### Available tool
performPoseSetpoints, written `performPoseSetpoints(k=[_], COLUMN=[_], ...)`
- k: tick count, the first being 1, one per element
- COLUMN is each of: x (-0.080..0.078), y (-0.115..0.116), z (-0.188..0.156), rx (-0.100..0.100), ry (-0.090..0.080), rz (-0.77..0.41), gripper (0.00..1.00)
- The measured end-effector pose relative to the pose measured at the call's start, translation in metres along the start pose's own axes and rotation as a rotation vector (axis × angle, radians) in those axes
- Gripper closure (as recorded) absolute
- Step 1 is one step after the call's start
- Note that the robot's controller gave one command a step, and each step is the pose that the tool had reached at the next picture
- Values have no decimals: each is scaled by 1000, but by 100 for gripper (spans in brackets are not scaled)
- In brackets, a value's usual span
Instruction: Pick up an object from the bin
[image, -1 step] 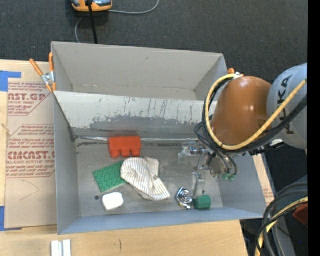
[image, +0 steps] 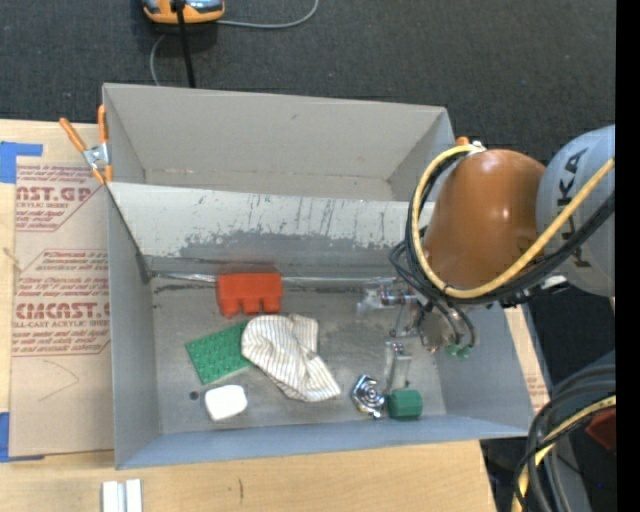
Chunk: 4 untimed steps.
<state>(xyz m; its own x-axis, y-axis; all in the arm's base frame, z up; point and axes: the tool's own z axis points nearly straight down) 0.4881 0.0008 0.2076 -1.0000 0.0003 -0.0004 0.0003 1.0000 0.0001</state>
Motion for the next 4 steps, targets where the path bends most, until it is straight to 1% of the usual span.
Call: performPoseSetpoints(k=[1,2,3,4], x=[-20,-20,-41,-46], y=[38,89,110,87], z=[23,49,79,101], rx=[1,0,-5,0], ry=[-2,1,-5,-1], rz=[-13,-125,-239,-134], gripper=[0,0,0,0])
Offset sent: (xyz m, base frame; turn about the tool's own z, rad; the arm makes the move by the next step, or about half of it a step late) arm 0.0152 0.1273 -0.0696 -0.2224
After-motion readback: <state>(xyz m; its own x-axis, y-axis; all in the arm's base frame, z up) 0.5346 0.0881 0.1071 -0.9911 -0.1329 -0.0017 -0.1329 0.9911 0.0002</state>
